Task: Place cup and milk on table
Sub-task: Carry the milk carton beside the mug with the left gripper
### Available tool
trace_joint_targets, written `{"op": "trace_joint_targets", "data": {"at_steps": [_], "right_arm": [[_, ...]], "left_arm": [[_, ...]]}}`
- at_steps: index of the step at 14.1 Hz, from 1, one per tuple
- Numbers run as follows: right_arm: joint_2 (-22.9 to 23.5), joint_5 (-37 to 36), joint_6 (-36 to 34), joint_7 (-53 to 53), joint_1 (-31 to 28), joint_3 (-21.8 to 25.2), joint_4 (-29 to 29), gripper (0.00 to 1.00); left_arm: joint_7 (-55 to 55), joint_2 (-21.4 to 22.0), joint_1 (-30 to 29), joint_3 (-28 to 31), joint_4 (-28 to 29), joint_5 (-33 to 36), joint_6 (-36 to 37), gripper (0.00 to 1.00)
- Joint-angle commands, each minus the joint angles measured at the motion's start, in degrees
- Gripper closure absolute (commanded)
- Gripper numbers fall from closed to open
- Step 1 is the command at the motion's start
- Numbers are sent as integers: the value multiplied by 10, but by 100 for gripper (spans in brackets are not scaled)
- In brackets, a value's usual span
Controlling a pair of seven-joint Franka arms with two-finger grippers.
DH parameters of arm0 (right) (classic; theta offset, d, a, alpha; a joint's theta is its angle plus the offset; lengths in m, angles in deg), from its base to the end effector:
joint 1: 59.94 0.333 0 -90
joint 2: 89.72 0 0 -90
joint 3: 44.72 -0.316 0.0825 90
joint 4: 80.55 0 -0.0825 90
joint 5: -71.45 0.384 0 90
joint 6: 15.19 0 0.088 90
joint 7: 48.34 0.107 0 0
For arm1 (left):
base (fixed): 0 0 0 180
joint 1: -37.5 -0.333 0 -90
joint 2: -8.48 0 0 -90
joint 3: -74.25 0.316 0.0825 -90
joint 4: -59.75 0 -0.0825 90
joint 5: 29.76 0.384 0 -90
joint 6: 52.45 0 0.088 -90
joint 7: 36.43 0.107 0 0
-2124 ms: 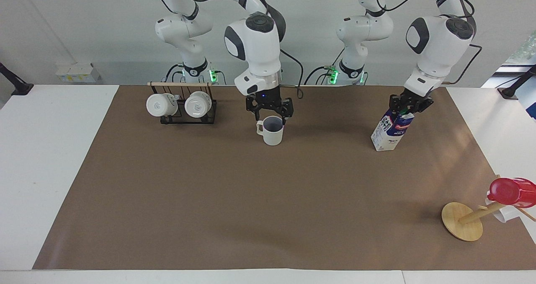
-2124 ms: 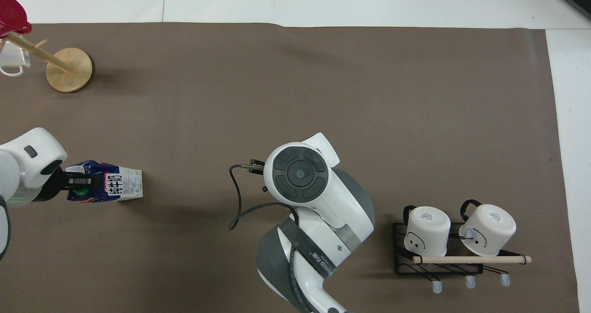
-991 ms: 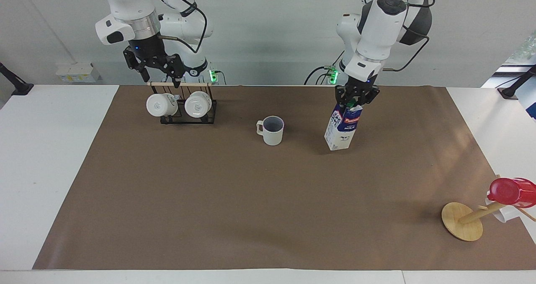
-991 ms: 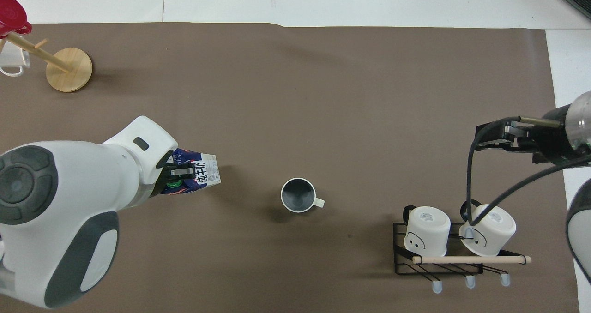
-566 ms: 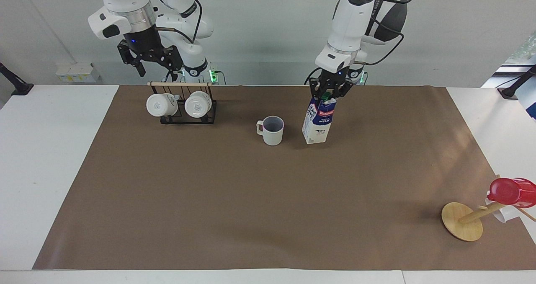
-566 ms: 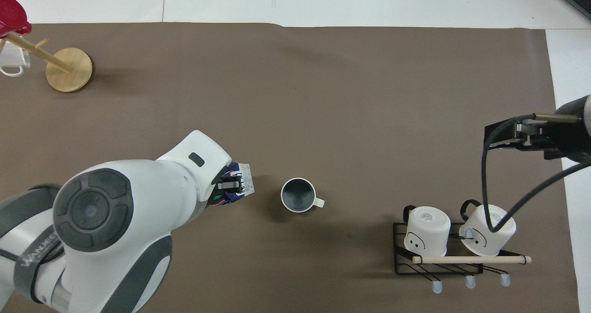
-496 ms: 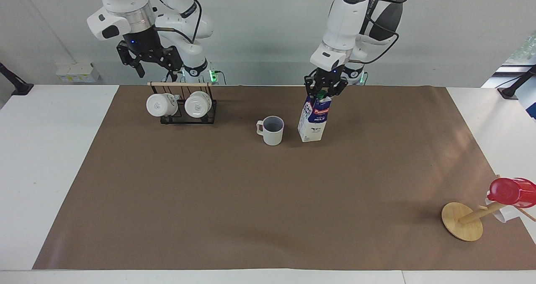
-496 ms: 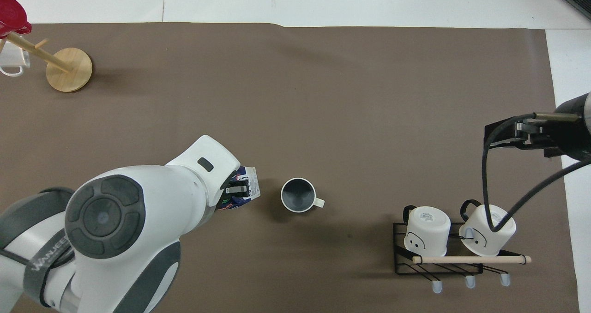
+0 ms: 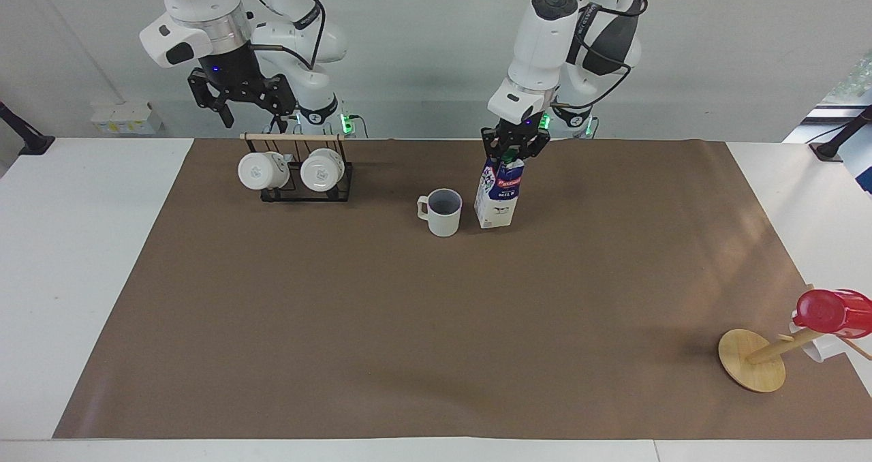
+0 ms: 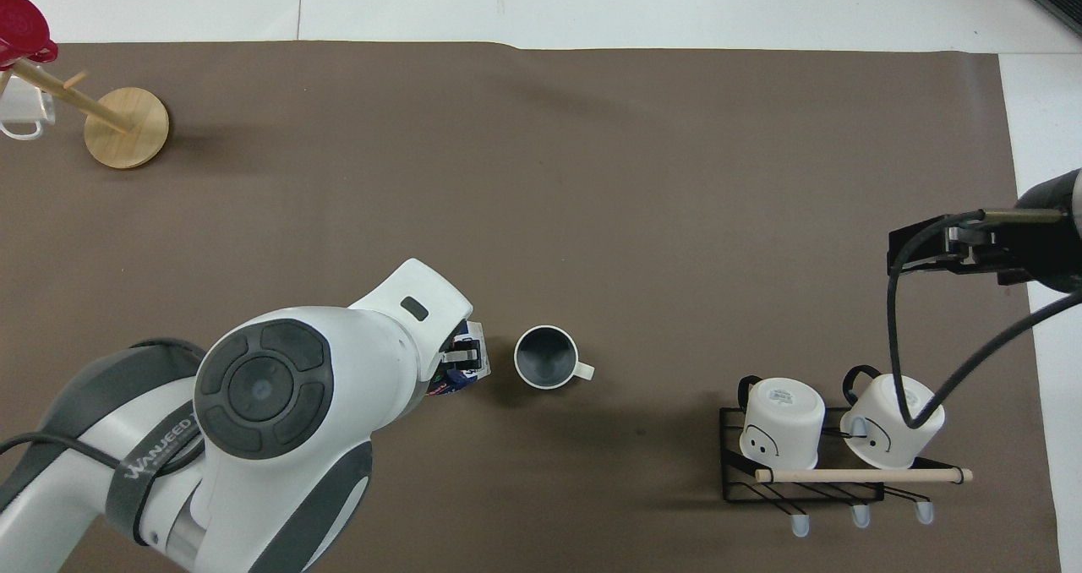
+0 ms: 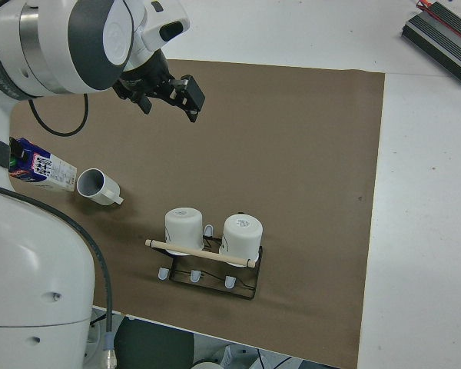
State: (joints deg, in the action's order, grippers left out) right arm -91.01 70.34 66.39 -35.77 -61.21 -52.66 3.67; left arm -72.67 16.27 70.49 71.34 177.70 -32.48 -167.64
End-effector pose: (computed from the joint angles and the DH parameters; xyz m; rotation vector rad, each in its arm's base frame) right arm 0.5284 0.0605 0.6708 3.1111 -0.1645 -0.0307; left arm 0.4230 -0.3108 0.5034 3.0590 0.0374 0.0752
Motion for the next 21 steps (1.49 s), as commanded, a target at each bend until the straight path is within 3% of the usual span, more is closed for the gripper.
{"op": "trace_joint_targets", "data": {"at_steps": [1, 21], "right_arm": [[6, 10, -12, -17, -11, -3, -13, 0], [7, 11, -13, -14, -11, -2, -13, 0]], "left_arm": [[-14, -21, 13, 10, -6, -6, -7, 55], [17, -38, 14, 10, 8, -5, -34, 52]]}}
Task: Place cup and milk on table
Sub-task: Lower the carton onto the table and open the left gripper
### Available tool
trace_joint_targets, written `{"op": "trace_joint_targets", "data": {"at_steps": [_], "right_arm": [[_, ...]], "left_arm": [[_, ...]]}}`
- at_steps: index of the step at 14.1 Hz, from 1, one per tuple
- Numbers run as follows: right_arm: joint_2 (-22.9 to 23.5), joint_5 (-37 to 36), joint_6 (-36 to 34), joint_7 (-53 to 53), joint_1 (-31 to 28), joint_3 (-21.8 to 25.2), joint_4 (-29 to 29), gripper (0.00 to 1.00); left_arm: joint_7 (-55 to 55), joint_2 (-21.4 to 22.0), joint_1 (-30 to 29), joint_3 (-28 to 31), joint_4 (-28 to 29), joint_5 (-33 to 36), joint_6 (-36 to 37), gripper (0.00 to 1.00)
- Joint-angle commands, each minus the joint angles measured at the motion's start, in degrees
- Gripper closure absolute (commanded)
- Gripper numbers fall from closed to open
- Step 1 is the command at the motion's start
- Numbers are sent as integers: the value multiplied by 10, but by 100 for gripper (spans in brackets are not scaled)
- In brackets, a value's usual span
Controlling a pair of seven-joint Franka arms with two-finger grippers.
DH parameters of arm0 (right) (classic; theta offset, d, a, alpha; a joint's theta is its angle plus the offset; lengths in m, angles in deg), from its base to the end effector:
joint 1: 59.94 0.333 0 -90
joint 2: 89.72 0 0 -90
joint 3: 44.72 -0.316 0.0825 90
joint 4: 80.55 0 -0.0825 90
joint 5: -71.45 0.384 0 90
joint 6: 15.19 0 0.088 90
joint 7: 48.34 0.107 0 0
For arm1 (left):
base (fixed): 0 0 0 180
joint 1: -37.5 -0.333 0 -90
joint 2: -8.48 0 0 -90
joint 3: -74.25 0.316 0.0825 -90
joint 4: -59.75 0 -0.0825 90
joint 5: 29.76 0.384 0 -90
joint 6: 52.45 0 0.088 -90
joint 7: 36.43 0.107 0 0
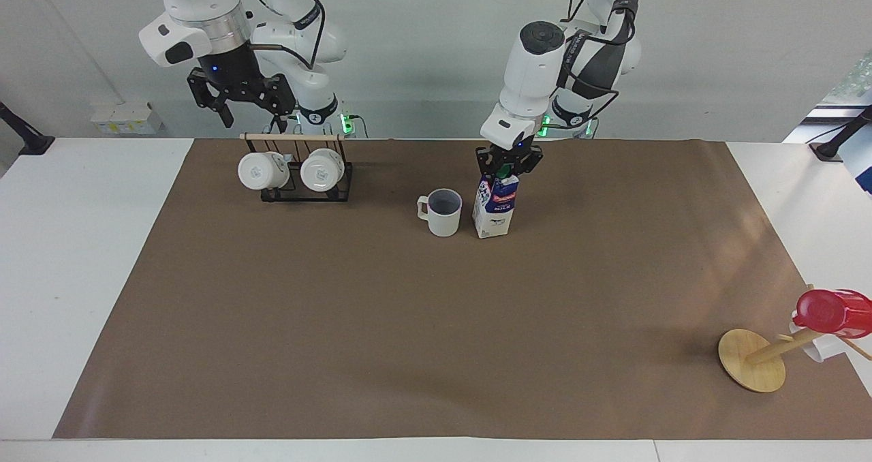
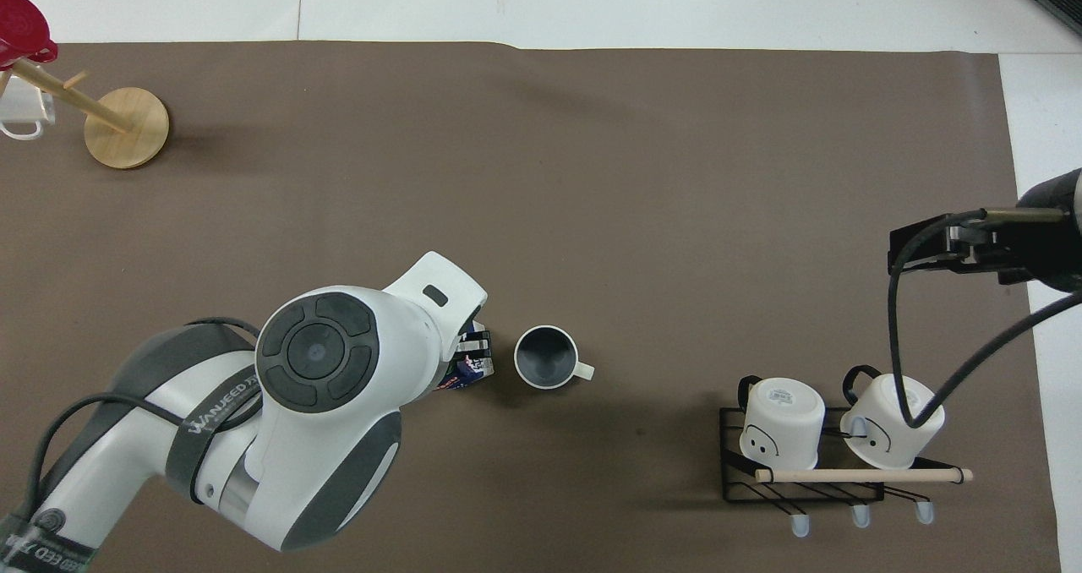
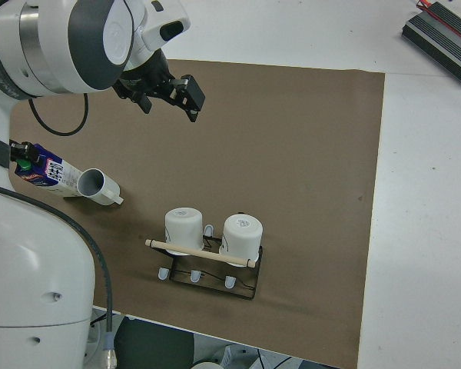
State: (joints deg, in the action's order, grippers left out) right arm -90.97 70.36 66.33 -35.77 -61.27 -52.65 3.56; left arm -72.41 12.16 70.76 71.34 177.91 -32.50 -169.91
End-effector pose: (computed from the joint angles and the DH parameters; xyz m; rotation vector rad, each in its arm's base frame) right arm 0.5285 0.0599 0.6712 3.1115 -0.1664 -0.0306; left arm 0.4335 -0.3206 0.4673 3.0786 0.0272 0.0286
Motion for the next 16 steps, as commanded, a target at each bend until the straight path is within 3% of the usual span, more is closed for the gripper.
{"op": "trace_joint_targets", "data": {"at_steps": [1, 6, 10, 16], "right_arm": [[6, 11, -13, -14, -10, -2, -12, 0], [6, 11, -13, -14, -10, -2, -12, 0], [6, 11, -14, -15, -11, -2, -12, 0], [6, 12, -13, -16, -10, -2, -12, 0]], "left_arm": [[14, 3, 11, 10, 6, -5, -11, 52], [18, -11, 11, 10, 6, -5, -15, 50], [9, -12, 12, 9, 5, -6, -24, 0], [11, 2, 5, 10, -27, -24, 9, 0]]}}
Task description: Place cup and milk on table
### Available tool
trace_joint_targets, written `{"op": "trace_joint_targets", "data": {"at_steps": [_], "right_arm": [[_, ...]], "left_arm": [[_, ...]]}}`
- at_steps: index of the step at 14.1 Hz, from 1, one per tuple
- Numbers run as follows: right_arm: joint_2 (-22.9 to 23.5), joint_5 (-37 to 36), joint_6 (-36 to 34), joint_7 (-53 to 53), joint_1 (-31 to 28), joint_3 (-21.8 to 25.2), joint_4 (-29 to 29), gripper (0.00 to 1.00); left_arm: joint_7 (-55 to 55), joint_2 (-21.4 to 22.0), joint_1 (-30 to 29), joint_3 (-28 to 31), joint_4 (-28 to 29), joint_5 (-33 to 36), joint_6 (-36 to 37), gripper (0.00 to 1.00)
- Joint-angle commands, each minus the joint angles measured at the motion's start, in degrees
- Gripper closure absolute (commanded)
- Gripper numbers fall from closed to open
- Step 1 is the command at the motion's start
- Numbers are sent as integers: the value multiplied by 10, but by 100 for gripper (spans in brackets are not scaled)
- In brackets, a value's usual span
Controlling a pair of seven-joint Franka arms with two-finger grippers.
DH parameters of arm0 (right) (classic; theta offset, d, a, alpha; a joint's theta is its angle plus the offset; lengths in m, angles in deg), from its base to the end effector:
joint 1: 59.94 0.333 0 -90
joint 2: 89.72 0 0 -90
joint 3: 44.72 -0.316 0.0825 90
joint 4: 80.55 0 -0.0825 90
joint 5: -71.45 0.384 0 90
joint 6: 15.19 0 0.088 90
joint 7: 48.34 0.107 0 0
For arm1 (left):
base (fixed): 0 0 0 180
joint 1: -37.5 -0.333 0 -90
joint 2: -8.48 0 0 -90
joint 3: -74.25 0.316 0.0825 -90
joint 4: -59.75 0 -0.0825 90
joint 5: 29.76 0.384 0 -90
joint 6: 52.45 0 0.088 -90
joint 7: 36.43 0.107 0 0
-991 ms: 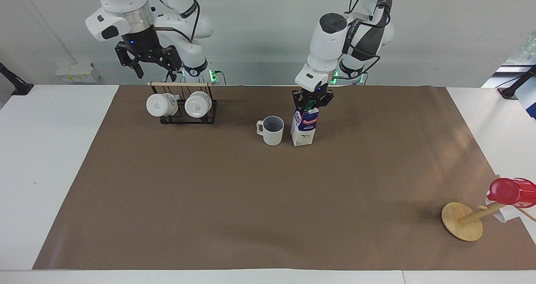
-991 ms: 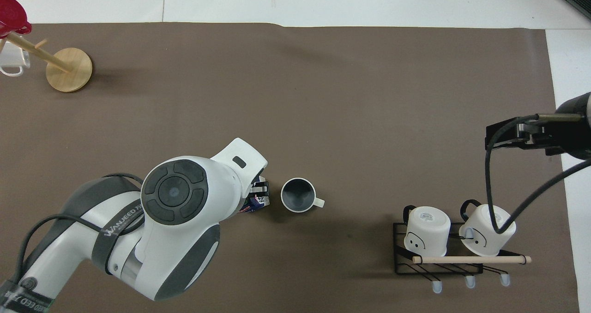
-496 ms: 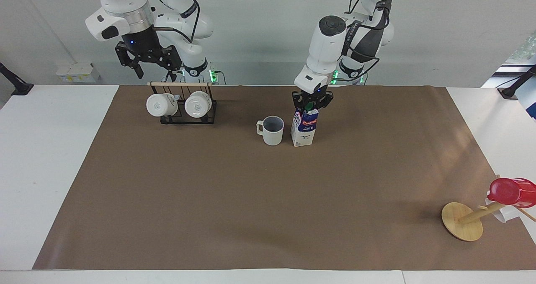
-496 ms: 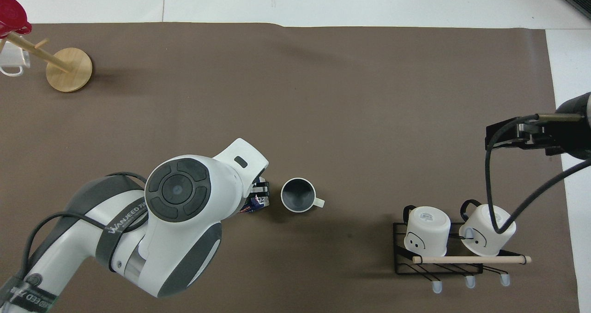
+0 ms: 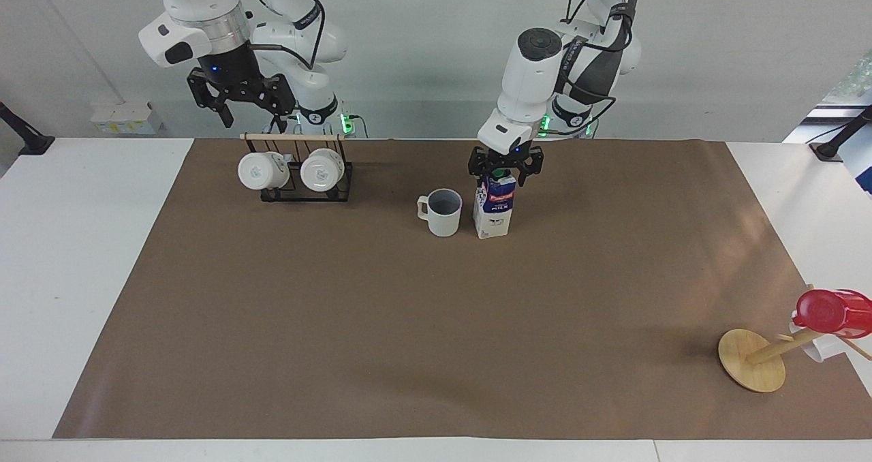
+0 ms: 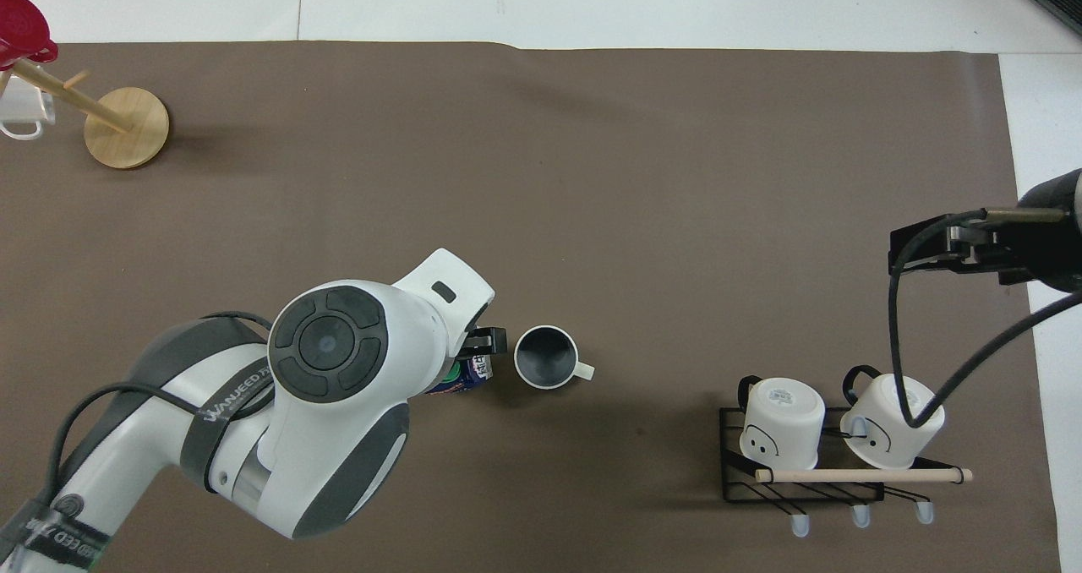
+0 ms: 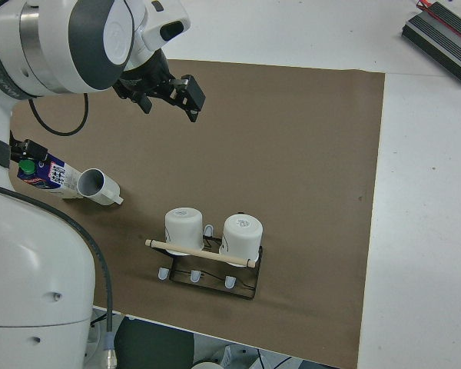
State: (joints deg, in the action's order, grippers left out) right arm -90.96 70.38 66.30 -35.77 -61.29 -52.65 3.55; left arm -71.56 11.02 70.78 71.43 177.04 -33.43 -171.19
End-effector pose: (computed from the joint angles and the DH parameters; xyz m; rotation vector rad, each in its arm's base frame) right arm 0.5285 0.0597 0.6711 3.1118 -0.1669 -0.0315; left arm 0.4398 -0.3251 0.4659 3.0560 0.0182 0.0375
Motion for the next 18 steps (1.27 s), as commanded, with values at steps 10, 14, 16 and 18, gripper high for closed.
{"op": "trace_joint_targets", "data": {"at_steps": [10, 14, 16, 18], "right_arm": [[5, 12, -15, -16, -9, -2, -11, 0], [5, 12, -16, -17, -8, -2, -11, 0], [5, 12, -15, -18, -8, -2, -11, 0], [5, 12, -16, -18, -8, -2, -10, 0]], "left_arm": [[209, 36, -147, 21, -214, -10, 313, 0], [277, 40, -224, 22, -239, -7, 372, 0], [346, 43, -244, 22, -240, -7, 374, 0], [353, 44, -276, 20, -240, -8, 373, 0]]}}
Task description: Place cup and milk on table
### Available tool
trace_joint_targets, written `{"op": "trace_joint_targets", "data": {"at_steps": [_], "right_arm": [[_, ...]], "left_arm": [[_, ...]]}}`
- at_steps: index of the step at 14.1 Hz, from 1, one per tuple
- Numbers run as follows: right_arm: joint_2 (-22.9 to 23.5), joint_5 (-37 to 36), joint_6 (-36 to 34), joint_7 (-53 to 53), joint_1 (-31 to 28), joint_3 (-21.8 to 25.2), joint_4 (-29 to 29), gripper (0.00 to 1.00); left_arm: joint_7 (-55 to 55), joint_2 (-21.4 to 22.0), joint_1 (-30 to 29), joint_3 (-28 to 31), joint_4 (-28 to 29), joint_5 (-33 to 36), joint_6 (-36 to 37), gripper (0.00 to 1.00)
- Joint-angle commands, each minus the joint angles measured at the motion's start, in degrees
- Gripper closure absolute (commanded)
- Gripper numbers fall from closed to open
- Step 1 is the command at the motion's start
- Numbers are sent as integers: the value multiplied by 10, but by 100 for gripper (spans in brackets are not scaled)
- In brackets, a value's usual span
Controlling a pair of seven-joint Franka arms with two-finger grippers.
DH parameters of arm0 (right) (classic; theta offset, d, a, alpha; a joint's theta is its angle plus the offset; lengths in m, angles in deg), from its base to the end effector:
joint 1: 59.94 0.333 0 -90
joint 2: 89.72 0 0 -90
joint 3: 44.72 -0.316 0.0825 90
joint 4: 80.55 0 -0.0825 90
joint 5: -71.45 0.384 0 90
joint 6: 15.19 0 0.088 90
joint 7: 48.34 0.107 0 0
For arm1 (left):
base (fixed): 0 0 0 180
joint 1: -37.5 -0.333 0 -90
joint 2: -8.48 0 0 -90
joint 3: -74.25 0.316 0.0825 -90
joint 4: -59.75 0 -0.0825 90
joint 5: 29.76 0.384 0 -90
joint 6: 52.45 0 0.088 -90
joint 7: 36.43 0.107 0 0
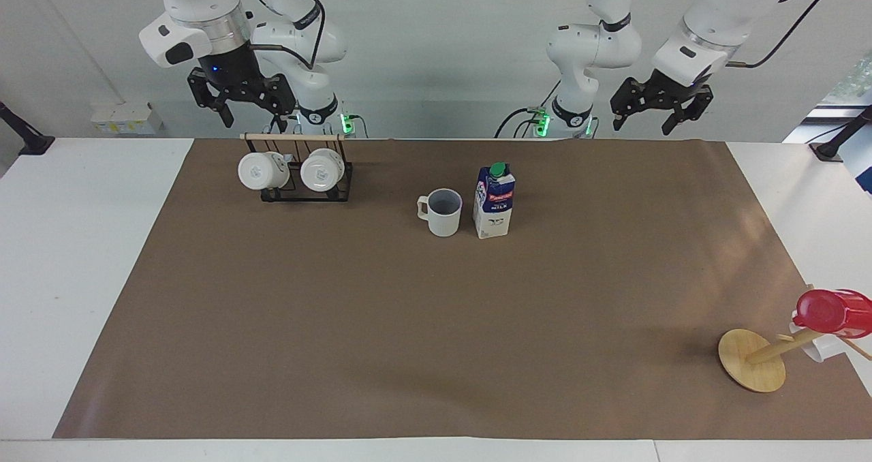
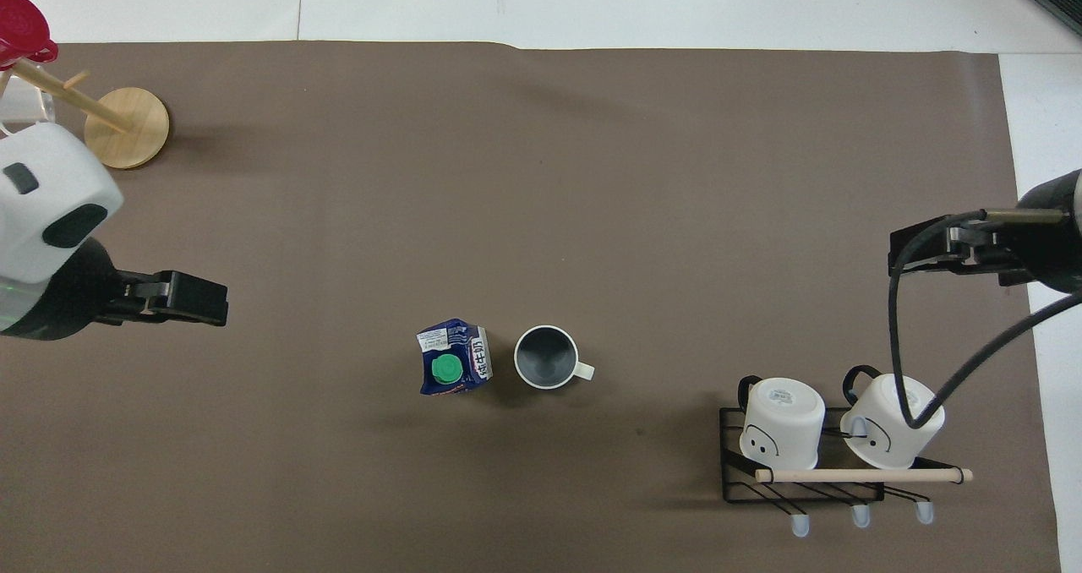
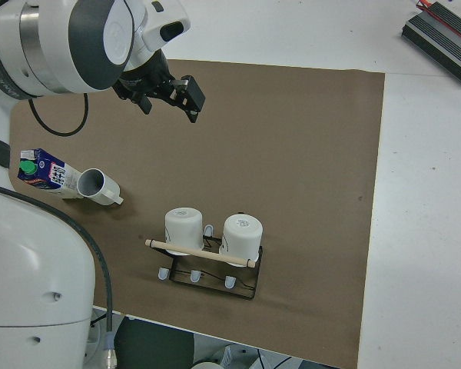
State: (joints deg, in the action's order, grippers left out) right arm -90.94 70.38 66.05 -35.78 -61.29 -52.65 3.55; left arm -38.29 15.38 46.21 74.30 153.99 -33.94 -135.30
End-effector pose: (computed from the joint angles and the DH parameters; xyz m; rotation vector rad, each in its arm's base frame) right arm 0.5282 0.0597 0.6706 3.1110 -0.1666 -0.0387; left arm 0.4960 -0.0842 0.6436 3.0675 -0.1919 -0.1303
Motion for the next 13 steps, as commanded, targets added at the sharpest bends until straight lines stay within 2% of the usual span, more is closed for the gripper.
{"op": "trace_joint_targets", "data": {"at_steps": [1, 13], "right_arm": [[4, 12, -13, -17, -8, -2, -10, 0], [5, 12, -9, -15, -11, -1, -10, 0]], "left_arm": [[20, 0, -39, -8, -10, -3, 12, 0], [18, 7, -59, -12, -10, -1, 4, 0]]}}
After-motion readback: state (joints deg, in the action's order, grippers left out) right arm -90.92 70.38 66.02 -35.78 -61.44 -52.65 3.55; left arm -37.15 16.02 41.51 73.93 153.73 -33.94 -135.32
